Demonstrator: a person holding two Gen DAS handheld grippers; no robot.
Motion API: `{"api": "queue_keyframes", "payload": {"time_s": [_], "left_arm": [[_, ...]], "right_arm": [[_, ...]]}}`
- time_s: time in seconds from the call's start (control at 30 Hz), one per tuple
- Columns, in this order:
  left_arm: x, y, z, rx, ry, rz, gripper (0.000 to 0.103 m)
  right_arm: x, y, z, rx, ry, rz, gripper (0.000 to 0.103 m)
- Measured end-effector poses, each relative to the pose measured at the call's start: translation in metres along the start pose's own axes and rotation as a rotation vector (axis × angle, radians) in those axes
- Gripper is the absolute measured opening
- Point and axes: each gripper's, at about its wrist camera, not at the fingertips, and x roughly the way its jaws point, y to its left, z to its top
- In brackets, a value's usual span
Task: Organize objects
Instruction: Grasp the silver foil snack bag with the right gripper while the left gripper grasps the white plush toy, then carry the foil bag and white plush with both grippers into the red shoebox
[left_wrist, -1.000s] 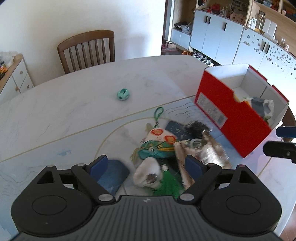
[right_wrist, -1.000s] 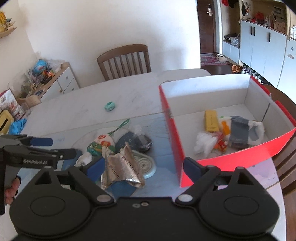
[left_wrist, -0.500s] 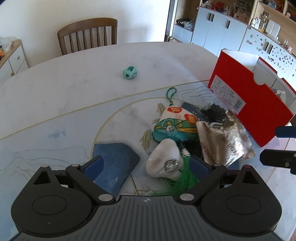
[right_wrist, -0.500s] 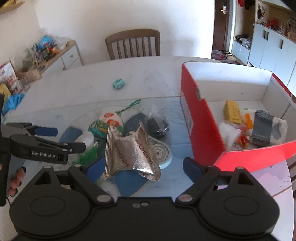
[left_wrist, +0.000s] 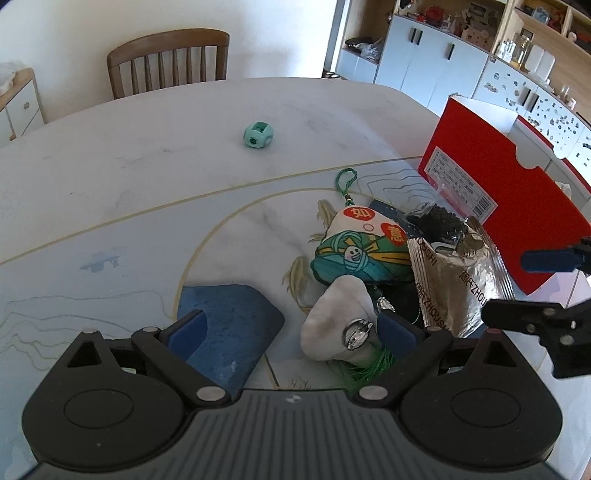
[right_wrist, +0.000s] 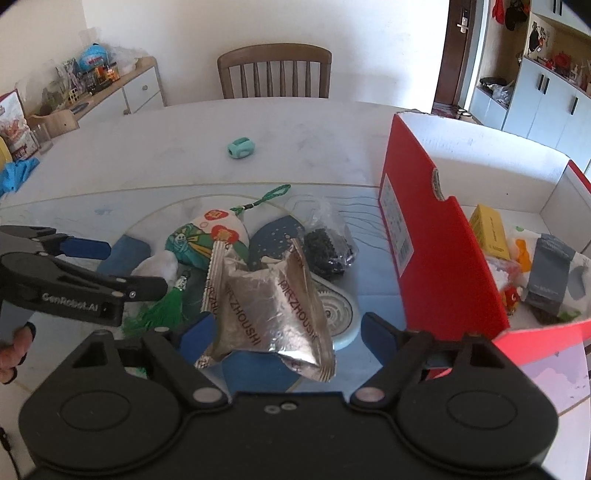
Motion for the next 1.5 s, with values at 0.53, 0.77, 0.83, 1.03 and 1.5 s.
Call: {"api": "queue_keyframes", "payload": {"time_s": [0.53,0.77,0.83,1.03,1.5], "left_arm": [[-0.001,-0.006,-0.003,0.005,-0.012,-0.059,0.045],[-0.014,-0.004,-0.003,-0.035,-0.024,-0.081,0.035],[-0.023,-0.003,-0.003,-0.04,-0.04,-0.085,0.034],[-0.049,0.002,-0.002,-0.082,-0.075,-0.099,0.034],[-0.104,-0.011,0.018,-0.111,-0.138,-0.115,0.034]], "right_arm": [[0.021,0.013,-0.002,-0.052,0.032,0.007,0.062],[0.015,0.02,-0.006,-0.087,0.012,-0.004,0.049],[0.011,0.022,-0.007,-0.092,0.005,-0.011,0.048],[-0.005,0.015,-0.013,-0.054,-0.005,0.009,0.046],[-0.074,-0.012,-0.014,0.03,-0.103,0.063,0.046]]}}
